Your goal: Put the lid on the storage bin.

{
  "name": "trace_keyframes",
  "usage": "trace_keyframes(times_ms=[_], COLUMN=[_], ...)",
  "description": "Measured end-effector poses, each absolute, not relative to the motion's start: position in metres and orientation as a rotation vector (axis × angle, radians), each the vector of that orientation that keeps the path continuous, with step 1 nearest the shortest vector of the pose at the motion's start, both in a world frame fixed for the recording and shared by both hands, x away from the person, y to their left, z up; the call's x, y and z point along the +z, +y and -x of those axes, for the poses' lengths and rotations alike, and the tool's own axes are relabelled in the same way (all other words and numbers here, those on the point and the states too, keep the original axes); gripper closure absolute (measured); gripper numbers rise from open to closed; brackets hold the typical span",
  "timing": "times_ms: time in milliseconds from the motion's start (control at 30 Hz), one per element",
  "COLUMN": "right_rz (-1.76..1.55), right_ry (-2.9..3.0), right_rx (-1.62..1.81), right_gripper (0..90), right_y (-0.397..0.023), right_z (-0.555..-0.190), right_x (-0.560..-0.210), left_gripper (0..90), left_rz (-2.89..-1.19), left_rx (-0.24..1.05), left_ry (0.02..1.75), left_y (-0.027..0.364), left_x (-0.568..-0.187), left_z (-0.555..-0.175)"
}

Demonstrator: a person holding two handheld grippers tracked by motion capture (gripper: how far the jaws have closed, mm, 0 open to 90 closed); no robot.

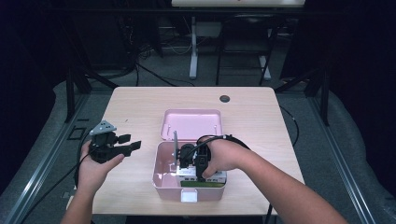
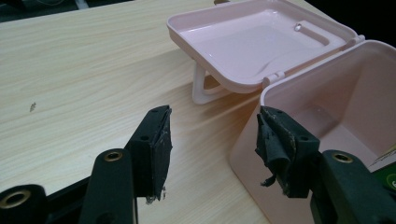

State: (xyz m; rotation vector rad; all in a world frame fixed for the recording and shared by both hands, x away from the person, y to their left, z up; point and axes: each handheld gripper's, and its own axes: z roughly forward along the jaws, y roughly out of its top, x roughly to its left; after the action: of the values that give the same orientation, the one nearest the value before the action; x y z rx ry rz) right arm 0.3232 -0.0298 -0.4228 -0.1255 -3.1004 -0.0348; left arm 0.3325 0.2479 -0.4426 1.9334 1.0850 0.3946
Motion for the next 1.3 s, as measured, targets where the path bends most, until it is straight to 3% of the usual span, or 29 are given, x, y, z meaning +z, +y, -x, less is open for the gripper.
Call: trace_keyframes(times_ms=[1300], right_rz=[0.087], right_ry=[-3.069], right_rx=[0.002], right_gripper=[61.4], right_y=[-0.024], right_z=[-0.326], right_x=[-0.461], left_gripper=[45.0], left_rz=[-1.926], left_rx=[0.398], left_ry=[1.083], left_y=[0.251], left_x=[-0.440], left_z=[-0.332])
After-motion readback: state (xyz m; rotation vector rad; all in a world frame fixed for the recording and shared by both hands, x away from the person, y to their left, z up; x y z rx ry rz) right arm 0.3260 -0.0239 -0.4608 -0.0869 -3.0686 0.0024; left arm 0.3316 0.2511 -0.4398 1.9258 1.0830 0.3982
